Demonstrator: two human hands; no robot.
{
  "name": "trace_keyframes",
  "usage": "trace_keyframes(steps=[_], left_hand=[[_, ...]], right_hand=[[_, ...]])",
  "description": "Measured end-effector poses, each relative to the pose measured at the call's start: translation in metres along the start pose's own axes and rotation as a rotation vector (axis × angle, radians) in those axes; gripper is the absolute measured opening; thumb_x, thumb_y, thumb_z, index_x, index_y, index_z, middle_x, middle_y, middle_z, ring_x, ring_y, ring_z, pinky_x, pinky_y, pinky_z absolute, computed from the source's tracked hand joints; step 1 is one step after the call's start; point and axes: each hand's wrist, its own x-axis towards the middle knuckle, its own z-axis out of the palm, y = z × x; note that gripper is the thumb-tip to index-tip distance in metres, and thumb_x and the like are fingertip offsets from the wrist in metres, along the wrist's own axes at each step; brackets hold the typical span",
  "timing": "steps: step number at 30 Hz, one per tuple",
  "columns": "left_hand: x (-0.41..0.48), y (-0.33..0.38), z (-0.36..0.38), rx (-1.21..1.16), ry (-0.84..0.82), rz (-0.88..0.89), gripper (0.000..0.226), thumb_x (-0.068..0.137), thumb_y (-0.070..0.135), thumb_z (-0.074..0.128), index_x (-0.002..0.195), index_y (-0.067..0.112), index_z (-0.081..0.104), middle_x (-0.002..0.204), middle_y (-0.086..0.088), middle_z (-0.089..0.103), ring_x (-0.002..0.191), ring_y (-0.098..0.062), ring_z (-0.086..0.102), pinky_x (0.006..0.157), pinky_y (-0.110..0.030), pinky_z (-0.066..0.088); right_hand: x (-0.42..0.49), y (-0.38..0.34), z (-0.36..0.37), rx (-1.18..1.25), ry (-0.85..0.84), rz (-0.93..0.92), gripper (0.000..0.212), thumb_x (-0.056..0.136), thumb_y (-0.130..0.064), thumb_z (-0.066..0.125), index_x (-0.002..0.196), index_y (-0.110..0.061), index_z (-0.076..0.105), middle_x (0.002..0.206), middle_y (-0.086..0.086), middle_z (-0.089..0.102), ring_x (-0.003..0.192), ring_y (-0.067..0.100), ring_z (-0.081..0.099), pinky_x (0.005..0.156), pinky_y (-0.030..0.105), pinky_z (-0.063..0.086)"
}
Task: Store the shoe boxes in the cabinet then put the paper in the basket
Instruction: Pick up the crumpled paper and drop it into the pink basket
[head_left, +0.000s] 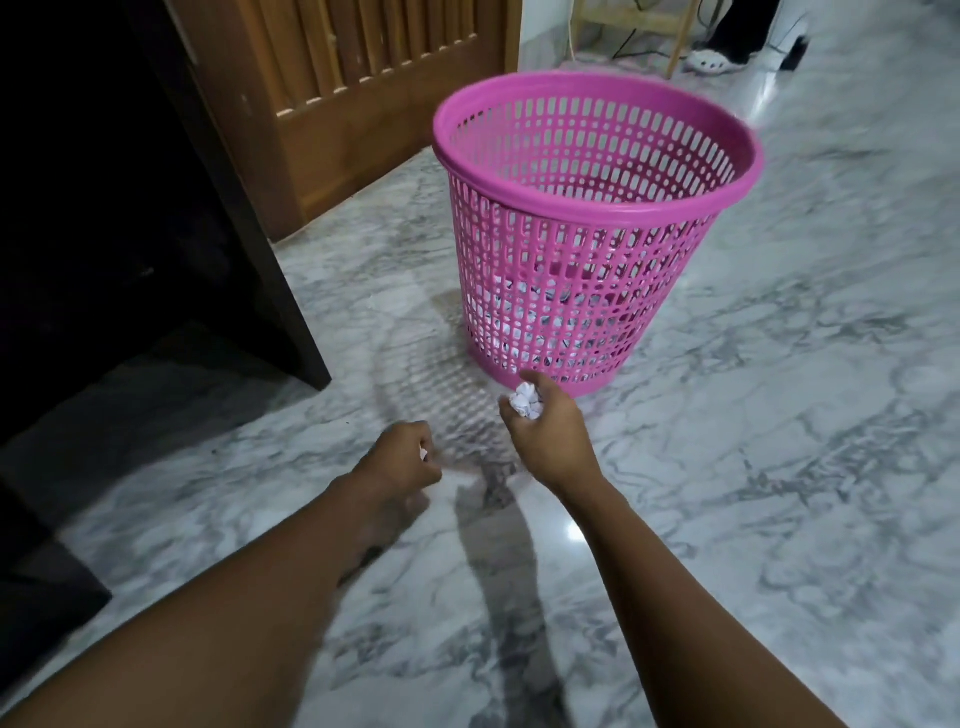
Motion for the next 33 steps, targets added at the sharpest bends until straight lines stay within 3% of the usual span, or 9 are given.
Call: trace_keyframes(steps=[4,7,10,14,19,23,27,29,33], left_hand=[[0.005,0.053,-0.055,-0.044,0.232,0.176,0.027,0.075,0.004,0.064,0.065,0.017,0.043,0.064,-0.003,0.049,0.054,-0.011,0.038,0.051,-0.025,0.033],[0.004,0.107,-0.104,-0.094,0.455,0.313,0.028,0.079,0.012,0.067,0.067,0.018,0.043,0.061,-0.009,0.05,0.053,-0.012,0.036,0.051,-0.029,0.033],[0.004,0.169,-0.151,-0.196,0.643,0.489,0.032,0.082,0.01,0.066,0.065,0.022,0.042,0.055,0.001,0.045,0.049,-0.006,0.039,0.047,-0.017,0.028],[0.027,0.242,-0.186,-0.287,0.795,0.649,0.025,0.078,0.004,0.065,0.067,0.013,0.045,0.058,0.001,0.043,0.053,-0.008,0.035,0.051,-0.024,0.03],[0.097,0.29,-0.184,-0.005,0.304,0.492,0.012,0.088,0.02,0.063,0.089,0.024,0.052,0.085,-0.001,0.059,0.081,-0.022,0.058,0.066,-0.031,0.046],[0.122,0.276,-0.175,0.498,-0.143,0.175,0.071,0.09,0.066,0.045,0.151,0.037,0.023,0.155,0.0,0.036,0.139,-0.025,0.039,0.114,-0.037,0.032],[0.114,0.249,-0.165,0.605,0.056,0.128,0.065,0.091,0.067,0.04,0.148,0.036,0.034,0.159,-0.001,0.03,0.148,-0.029,0.018,0.121,-0.047,0.006],[0.104,0.245,-0.157,0.535,0.341,0.112,0.06,0.091,0.056,0.05,0.145,0.033,0.039,0.159,-0.003,0.024,0.148,-0.029,0.011,0.12,-0.048,0.001],[0.097,0.246,-0.152,-0.009,0.618,-0.057,0.057,0.089,0.018,0.06,0.142,0.015,0.039,0.141,-0.016,0.037,0.131,-0.037,0.034,0.098,-0.05,0.042]], right_hand=[[0.01,-0.06,-0.007,0.115,-0.031,-0.108,0.024,0.093,-0.013,0.064,0.116,-0.006,0.06,0.094,0.002,0.069,0.07,0.005,0.06,0.064,0.002,0.042],[0.022,-0.116,-0.018,0.21,-0.044,-0.204,0.036,0.091,-0.027,0.066,0.123,-0.012,0.059,0.097,0.0,0.068,0.079,0.008,0.061,0.075,0.017,0.047],[0.043,-0.174,-0.047,0.312,0.04,-0.288,0.024,0.09,-0.025,0.067,0.112,-0.015,0.062,0.084,-0.001,0.065,0.071,0.006,0.057,0.07,0.02,0.048],[0.079,-0.222,-0.103,0.327,0.154,-0.342,0.004,0.094,-0.022,0.063,0.09,-0.022,0.061,0.082,0.006,0.064,0.073,0.016,0.057,0.068,0.032,0.045],[0.131,-0.221,-0.153,0.143,0.201,-0.282,0.015,0.095,-0.026,0.061,0.107,-0.017,0.058,0.09,0.006,0.067,0.076,0.018,0.062,0.072,0.035,0.05],[0.151,-0.186,-0.173,0.008,0.204,-0.17,0.046,0.097,-0.024,0.061,0.138,-0.01,0.047,0.119,0.01,0.067,0.092,0.018,0.064,0.077,0.029,0.048],[0.171,-0.164,-0.174,-0.035,0.104,-0.1,0.075,0.092,-0.03,0.068,0.153,-0.013,0.027,0.14,0.007,0.053,0.106,0.018,0.059,0.078,0.021,0.046],[0.178,-0.159,-0.173,-0.074,0.003,-0.081,0.094,0.084,-0.036,0.076,0.155,-0.017,0.018,0.147,0.008,0.048,0.124,0.026,0.055,0.098,0.037,0.05],[0.185,-0.146,-0.178,-0.322,-0.078,-0.06,0.086,0.085,-0.045,0.072,0.154,-0.022,0.025,0.154,0.006,0.041,0.136,0.028,0.045,0.113,0.046,0.037]])
